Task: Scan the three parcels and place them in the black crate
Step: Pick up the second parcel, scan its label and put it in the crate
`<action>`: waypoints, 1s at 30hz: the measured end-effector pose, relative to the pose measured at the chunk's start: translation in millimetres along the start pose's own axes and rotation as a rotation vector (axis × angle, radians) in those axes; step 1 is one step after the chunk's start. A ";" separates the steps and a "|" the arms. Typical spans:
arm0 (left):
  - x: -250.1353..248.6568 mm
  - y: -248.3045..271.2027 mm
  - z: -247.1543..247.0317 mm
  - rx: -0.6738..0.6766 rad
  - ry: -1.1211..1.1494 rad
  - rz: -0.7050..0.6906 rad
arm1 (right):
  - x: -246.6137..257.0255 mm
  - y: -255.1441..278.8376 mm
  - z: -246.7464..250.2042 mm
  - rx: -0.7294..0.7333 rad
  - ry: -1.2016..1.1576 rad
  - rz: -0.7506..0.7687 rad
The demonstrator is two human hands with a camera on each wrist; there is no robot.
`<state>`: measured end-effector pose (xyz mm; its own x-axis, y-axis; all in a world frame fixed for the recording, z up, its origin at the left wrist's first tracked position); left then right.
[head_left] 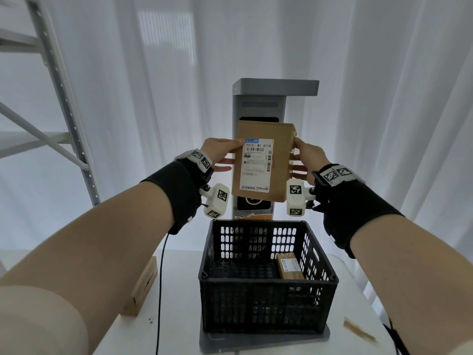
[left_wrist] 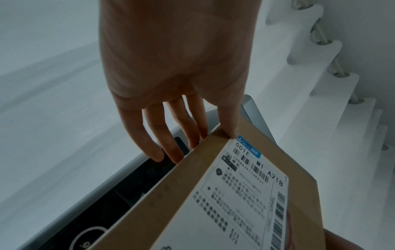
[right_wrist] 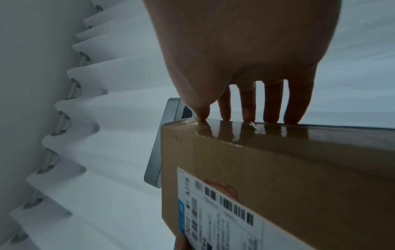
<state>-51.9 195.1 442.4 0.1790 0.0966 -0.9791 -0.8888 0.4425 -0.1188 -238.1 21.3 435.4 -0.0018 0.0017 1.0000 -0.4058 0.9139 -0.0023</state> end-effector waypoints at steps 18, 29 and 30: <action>16.0 12.1 -1.1 0.083 0.159 0.099 | -16.9 26.0 -16.9 -0.085 -0.093 -0.063; 74.3 14.5 1.7 0.170 0.181 0.246 | -70.7 29.1 -27.9 -0.181 -0.169 -0.144; 82.3 15.1 0.7 0.178 0.187 0.264 | -80.0 27.9 -26.4 -0.193 -0.184 -0.162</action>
<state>-50.2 210.3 360.2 -0.1417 0.0705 -0.9874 -0.8039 0.5739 0.1564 -225.1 57.4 355.3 -0.1237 -0.2079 0.9703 -0.2330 0.9566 0.1753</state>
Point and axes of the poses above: each hand's wrist, its own y-axis away from the middle knuckle, its own z-axis out of the back of the hand, x = y × z, the point moved 10 cm from there along -y, towards the middle knuckle, and after that the axes turned 13 degrees about -x, right-handed, at the moved point
